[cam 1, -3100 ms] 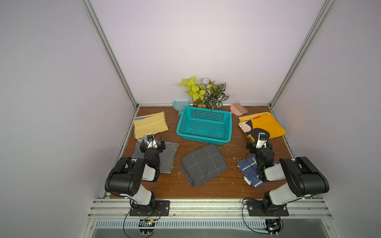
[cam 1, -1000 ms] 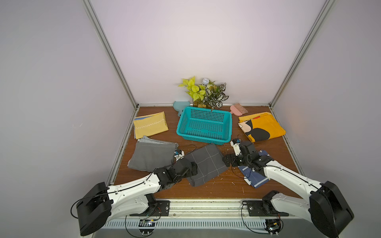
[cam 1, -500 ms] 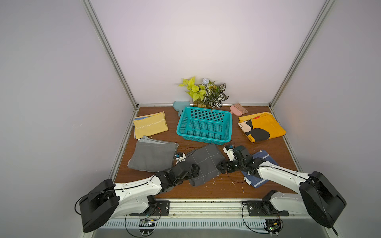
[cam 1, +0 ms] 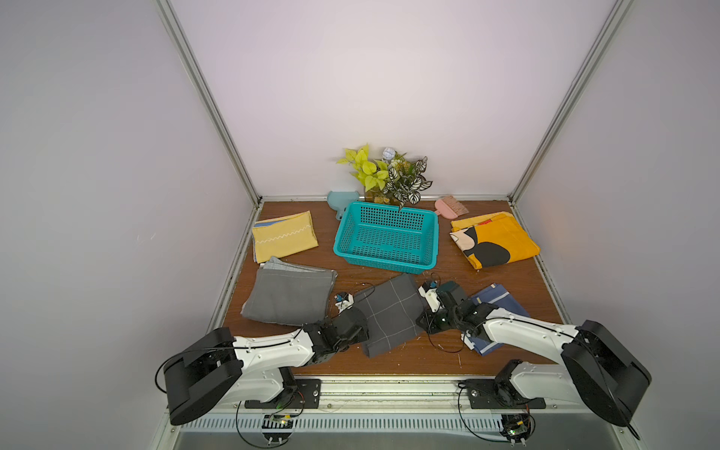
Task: Put the folded pillowcase in the basket
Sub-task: Pick up the pillowcase from the center of the board.
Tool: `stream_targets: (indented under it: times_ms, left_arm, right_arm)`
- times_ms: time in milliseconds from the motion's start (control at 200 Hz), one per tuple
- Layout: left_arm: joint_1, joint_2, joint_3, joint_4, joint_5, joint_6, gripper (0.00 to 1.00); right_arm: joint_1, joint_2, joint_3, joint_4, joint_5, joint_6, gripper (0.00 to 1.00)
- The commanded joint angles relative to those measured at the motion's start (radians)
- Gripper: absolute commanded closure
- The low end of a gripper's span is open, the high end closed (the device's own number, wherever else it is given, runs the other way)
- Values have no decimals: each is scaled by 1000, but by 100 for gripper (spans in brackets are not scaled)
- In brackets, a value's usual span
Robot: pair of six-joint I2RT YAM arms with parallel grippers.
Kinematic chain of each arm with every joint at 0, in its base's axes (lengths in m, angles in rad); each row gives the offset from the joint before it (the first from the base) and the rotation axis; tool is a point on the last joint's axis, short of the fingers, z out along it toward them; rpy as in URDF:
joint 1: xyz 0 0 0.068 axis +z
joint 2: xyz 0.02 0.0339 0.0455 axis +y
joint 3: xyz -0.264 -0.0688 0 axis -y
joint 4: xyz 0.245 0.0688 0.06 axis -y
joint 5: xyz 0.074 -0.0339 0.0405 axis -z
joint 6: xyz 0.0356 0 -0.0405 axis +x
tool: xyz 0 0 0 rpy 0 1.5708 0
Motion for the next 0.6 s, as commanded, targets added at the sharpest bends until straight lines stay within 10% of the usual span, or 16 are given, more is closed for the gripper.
stream_targets:
  times_ms: [0, 260, 285, 340, 390, 596]
  left_arm:
    - [-19, -1, 10, -123, -28, -5, 100]
    - [-71, -74, 150, -302, -143, 11, 100]
    - [-72, -81, 158, -314, -149, 14, 100]
    - [-73, -93, 164, -328, -166, 16, 100]
    - [-73, -95, 155, -334, -173, 9, 100]
    - [-72, -89, 90, -294, -152, -22, 100]
  right_arm:
    - [13, -13, 1, -33, 3, 3, 100]
    - [46, -105, 38, -122, 21, 24, 100]
    - [45, -110, 39, -127, 17, 25, 89]
    - [45, -115, 52, -163, 14, 16, 25]
    - [45, -123, 66, -206, 52, 5, 3]
    - [-14, -149, 58, -161, 130, -33, 1]
